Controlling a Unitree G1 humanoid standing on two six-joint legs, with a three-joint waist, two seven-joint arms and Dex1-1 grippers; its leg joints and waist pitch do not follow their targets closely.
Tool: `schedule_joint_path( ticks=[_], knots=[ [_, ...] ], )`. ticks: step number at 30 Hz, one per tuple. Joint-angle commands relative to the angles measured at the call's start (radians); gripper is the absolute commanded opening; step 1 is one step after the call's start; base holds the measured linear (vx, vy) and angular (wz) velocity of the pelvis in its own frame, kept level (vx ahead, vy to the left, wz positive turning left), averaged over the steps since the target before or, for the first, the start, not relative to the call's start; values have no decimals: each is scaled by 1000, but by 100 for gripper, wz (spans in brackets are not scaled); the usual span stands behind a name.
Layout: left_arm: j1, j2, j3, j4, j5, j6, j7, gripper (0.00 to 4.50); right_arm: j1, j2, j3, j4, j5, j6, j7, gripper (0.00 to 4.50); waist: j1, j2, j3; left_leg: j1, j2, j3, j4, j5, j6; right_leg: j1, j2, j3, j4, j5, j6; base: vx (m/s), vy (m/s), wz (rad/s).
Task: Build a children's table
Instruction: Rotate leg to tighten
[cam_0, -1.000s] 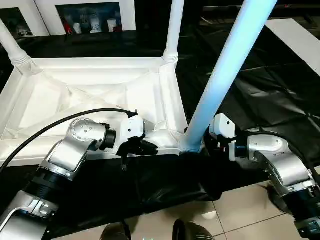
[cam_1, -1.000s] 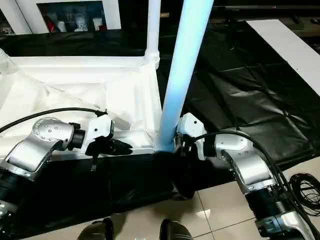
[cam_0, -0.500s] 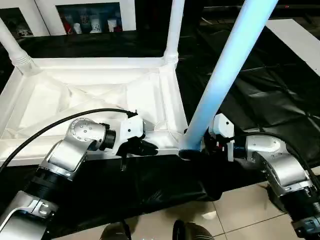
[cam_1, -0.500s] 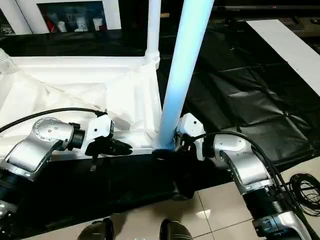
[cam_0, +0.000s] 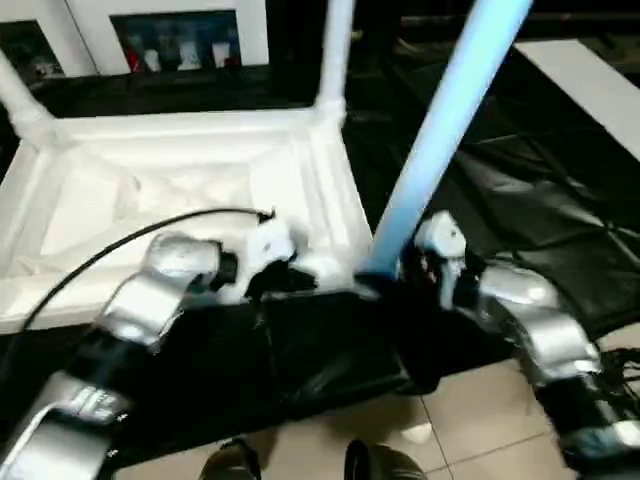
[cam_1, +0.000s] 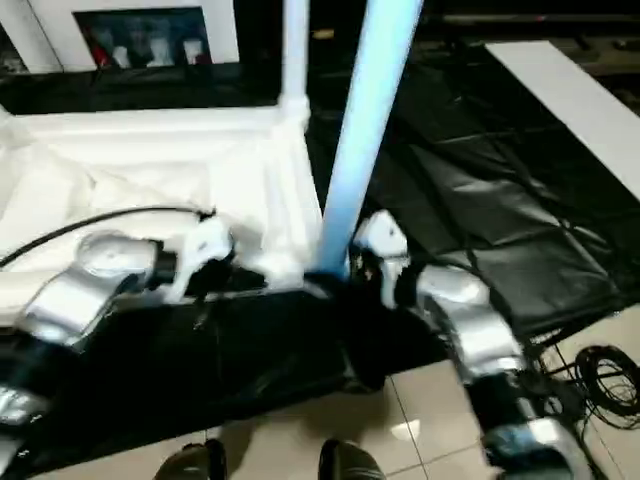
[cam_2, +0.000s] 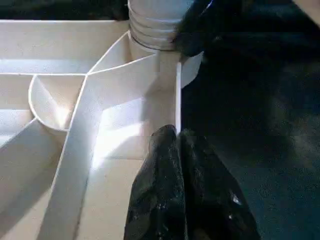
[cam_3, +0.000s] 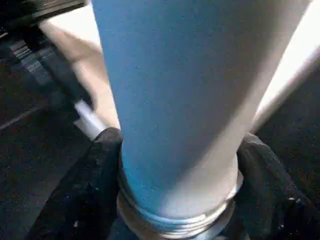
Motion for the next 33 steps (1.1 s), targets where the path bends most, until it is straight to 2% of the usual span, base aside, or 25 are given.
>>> schedule_joint_path(
  ticks=[1,5,6,7,9,11,15,18,19,21,23,24,25,28,29,30,32,33],
  knots=[
    [-7,-32,-9,61,39,33,89,0,-3,45,-23,57,-21,8,-121,272,1,-2,-63,20,22,-12,-59,-168,41,54,-69,46,-79,-230,-212,0,0,0],
    [-53,-108,6,128,60,64,217,0,-33,170,-96,152,-21,-18,-372,272,-6,0,-63,21,19,-13,-63,-191,19,48,-71,46,-88,-285,-187,0,0,0],
    [-70,-134,10,151,66,71,260,0,-45,211,-114,190,-33,-44,-460,272,-6,2,-62,23,19,-14,-64,-208,10,44,-72,46,-91,-310,-180,0,0,0],
    [-89,-165,12,180,74,76,300,0,-61,263,-132,246,-54,-100,-570,272,-7,6,-63,20,19,-17,-66,-212,1,46,-73,45,-91,-318,-175,0,0,0],
    [-102,-186,10,200,81,76,321,0,-73,302,-142,289,-68,-151,-649,272,-7,6,-64,23,18,-16,-66,-221,-4,42,-71,45,-92,-301,-169,0,0,0],
    [-110,-202,3,217,90,64,332,0,-95,346,-157,346,-70,-206,-728,272,-7,5,-65,22,18,-16,-67,-219,1,45,-66,45,-87,-256,-167,0,0,0],
    [-103,-204,-9,213,93,47,312,0,-125,379,-154,386,-83,-248,-726,272,-10,2,-64,17,16,-14,-68,-217,18,47,-65,45,-84,-217,-166,0,0,0],
    [-93,-196,-14,199,90,41,294,0,-127,381,-146,384,-85,-249,-690,272,-10,1,-62,16,17,-15,-69,-232,25,48,-66,45,-86,-239,-160,0,0,0],
    [-82,-186,-16,182,88,39,279,0,-125,375,-137,375,-93,-255,-663,307,-10,2,-61,15,17,-15,-70,-236,26,48,-67,45,-87,-247,-159,0,0,0],
    [-62,-161,-15,150,83,35,253,0,-115,341,-129,327,-95,-267,-627,342,-11,-2,-63,14,16,-15,-69,-228,30,48,-67,46,-87,-254,-154,0,0,0],
    [-53,-148,-14,134,80,32,240,0,-107,319,-127,293,-89,-257,-601,351,-10,-2,-65,11,17,-14,-67,-195,40,52,-66,46,-83,-211,-156,0,0,0],
    [-44,-137,-13,118,77,31,230,0,-99,298,-126,259,-83,-245,-579,376,-10,-4,-66,12,17,-12,-66,-176,48,53,-63,47,-80,-173,-164,0,0,0],
    [-41,-134,-11,114,76,31,227,0,-98,292,-127,254,-81,-248,-574,376,-10,-3,-67,12,17,-12,-65,-163,51,53,-63,47,-77,-152,-171,0,0,0],
    [-14,-103,-9,65,67,32,197,0,-71,216,-139,144,-34,-191,-473,396,-8,-3,-69,12,16,-7,-61,-109,86,57,-59,47,-68,-44,-200,0,0,0],
    [-8,-94,-8,54,64,31,187,0,-62,188,-132,115,-26,-168,-432,396,-7,-1,-69,11,16,-8,-61,-108,90,59,-59,47,-67,-36,-204,0,0,0],
    [9,-72,-8,27,57,28,163,0,-36,109,-103,47,-19,-120,-309,396,-5,-1,-69,12,18,-9,-61,-105,95,62,-57,46,-66,-24,-207,0,0,0],
    [21,-54,-8,8,48,22,137,0,-14,46,-79,3,-11,-77,-208,396,-5,3,-68,12,18,-8,-60,-100,108,61,-56,46,-66,1,-215,0,0,0],
    [28,-45,-9,-2,42,18,122,0,-1,16,-68,-17,-5,-57,-160,396,-4,0,-67,13,17,-8,-59,-108,110,62,-56,46,-68,-10,-218,0,0,0]
  ],
)
